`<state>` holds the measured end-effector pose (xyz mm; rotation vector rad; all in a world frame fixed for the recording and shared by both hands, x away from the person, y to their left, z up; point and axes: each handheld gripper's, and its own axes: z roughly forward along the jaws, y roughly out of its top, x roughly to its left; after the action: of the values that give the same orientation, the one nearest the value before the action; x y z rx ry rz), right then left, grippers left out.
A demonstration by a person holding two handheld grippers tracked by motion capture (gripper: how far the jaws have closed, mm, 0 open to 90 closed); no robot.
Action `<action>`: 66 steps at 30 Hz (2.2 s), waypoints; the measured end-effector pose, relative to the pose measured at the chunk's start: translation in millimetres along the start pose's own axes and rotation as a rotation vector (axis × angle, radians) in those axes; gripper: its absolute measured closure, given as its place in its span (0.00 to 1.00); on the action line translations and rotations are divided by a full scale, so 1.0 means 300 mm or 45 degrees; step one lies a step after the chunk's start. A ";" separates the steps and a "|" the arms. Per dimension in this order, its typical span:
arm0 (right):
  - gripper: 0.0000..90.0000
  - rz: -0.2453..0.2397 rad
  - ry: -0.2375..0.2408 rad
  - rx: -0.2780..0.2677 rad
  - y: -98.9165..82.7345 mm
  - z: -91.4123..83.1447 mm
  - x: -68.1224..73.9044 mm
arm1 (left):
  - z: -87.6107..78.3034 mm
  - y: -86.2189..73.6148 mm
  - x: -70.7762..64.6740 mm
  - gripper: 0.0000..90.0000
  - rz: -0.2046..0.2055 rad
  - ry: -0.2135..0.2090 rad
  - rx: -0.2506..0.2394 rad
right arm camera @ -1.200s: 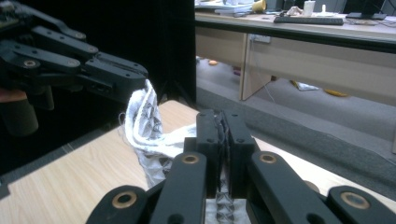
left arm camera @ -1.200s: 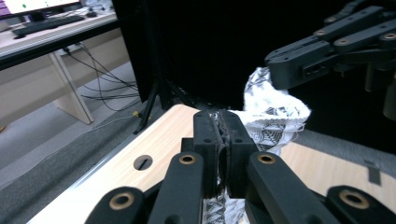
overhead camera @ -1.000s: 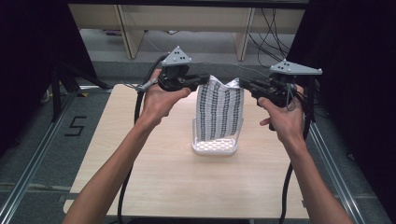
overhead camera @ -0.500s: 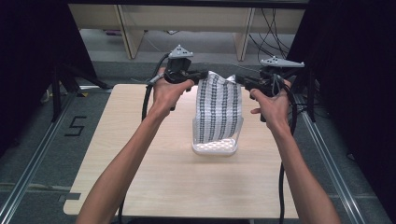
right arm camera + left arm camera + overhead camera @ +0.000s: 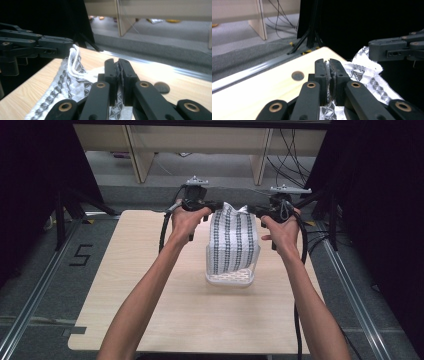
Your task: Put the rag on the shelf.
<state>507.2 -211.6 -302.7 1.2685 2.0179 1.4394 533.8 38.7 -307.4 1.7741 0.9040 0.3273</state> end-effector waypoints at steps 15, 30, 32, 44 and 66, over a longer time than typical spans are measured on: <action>0.73 0.063 -0.045 0.027 -0.036 0.019 -0.028 | 0.023 -0.038 0.006 0.43 -0.064 0.016 0.103; 0.66 0.035 -0.015 0.043 -0.045 -0.041 -0.021 | -0.058 -0.069 0.027 0.37 -0.070 -0.037 0.134; 0.65 0.027 -0.010 0.051 -0.052 -0.044 -0.018 | -0.069 -0.077 0.029 0.36 -0.076 -0.047 0.136; 0.57 -0.007 0.010 0.067 -0.076 -0.078 -0.012 | -0.153 -0.123 0.038 0.29 -0.064 -0.048 0.134; 0.35 -0.085 0.035 0.054 -0.101 -0.162 0.073 | -0.284 -0.186 -0.022 0.20 0.001 -0.094 0.095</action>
<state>447.1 -223.8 -304.7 1.1921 2.0991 1.3978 454.0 100.7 -322.4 1.8428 0.8727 0.2293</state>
